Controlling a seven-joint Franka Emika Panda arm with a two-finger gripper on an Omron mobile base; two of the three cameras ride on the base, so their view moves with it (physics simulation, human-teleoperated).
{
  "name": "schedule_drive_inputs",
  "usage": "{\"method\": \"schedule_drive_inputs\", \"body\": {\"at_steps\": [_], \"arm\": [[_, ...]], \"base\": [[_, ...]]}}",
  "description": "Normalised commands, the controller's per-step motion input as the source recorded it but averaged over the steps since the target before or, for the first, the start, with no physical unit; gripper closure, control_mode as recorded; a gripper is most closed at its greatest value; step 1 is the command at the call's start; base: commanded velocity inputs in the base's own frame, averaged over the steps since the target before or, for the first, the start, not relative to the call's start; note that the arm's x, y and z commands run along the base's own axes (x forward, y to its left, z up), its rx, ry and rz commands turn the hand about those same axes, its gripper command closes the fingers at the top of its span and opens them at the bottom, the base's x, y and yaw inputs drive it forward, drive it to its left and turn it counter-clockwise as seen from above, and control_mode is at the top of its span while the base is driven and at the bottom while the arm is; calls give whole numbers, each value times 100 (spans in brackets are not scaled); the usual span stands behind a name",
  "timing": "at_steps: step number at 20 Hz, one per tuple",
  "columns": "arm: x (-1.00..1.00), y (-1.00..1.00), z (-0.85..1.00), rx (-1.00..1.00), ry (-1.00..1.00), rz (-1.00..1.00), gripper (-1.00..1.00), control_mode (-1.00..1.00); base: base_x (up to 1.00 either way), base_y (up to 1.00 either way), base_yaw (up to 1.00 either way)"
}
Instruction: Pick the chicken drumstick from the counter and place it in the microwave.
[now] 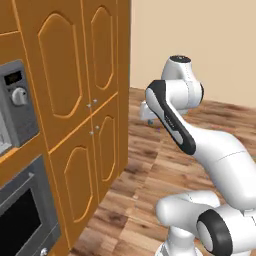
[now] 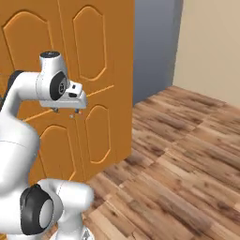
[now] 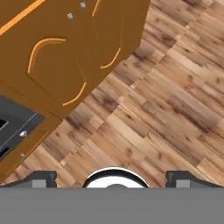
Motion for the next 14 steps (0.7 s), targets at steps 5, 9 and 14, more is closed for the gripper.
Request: {"method": "schedule_drive_inputs", "body": {"at_steps": [5, 9, 14], "arm": [[0, 0, 0, 0, 0, 0, -100, 100], [0, 0, 0, 0, 0, 0, -100, 100], [0, 0, 0, 0, 0, 0, -100, 100]], "base": [[0, 4, -99], [0, 0, -98], [0, 2, -99]]}}
